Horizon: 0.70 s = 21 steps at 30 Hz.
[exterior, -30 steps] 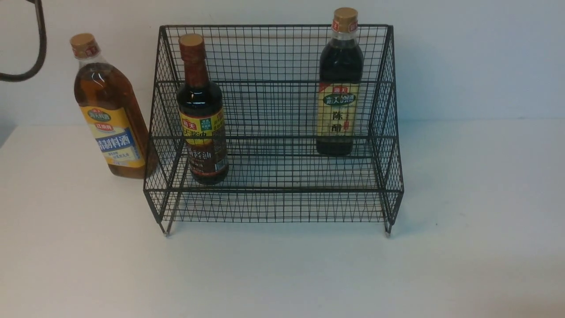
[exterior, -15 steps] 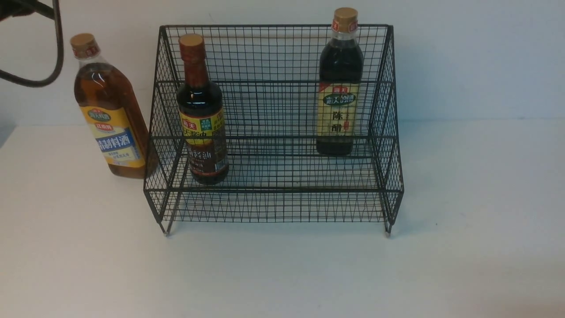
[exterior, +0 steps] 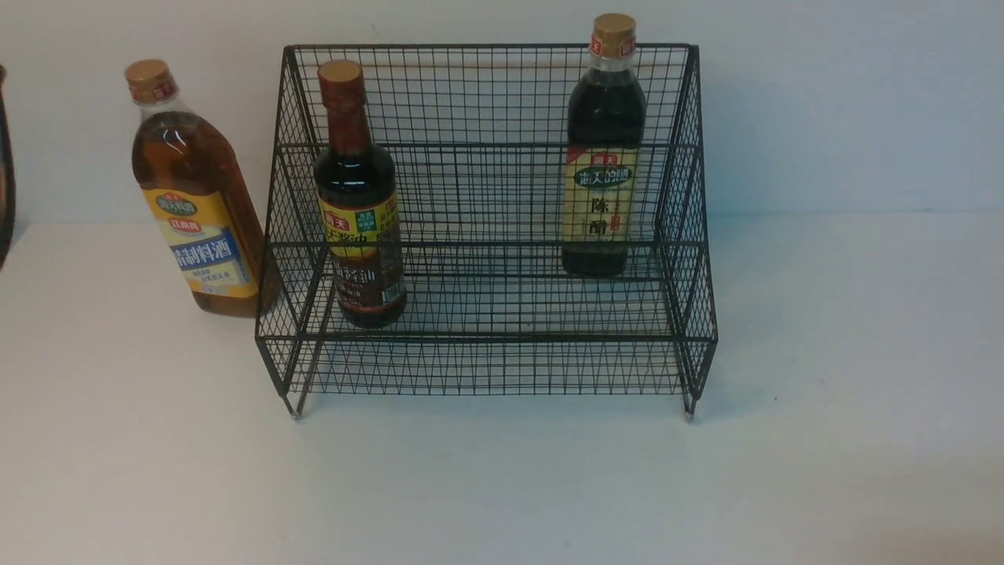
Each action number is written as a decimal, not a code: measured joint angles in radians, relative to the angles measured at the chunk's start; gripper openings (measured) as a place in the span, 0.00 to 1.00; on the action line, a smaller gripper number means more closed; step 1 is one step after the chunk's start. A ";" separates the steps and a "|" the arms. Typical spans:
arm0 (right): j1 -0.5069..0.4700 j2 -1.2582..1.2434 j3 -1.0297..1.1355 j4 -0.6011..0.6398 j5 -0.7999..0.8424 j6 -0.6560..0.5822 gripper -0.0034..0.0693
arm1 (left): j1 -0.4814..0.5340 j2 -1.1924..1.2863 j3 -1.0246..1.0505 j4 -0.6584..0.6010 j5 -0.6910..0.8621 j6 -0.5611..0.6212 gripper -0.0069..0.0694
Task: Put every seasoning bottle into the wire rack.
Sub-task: Use the left arm to grab the condiment bottle closest to it
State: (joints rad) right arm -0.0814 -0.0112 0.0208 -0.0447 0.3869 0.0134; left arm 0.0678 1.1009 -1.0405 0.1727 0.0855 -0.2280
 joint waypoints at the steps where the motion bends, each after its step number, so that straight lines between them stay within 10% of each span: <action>1: 0.000 0.000 0.000 0.000 0.000 0.000 0.03 | 0.000 -0.007 0.004 0.000 -0.010 -0.001 0.09; 12: 0.000 0.000 0.000 0.000 0.000 0.000 0.03 | -0.011 -0.010 0.261 0.018 -0.388 -0.015 0.12; 21: 0.000 0.000 0.000 0.000 0.000 0.000 0.03 | -0.011 0.131 0.281 0.018 -0.459 -0.017 0.46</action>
State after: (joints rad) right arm -0.0814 -0.0112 0.0208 -0.0447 0.3869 0.0134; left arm 0.0572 1.2321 -0.7591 0.1911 -0.3738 -0.2454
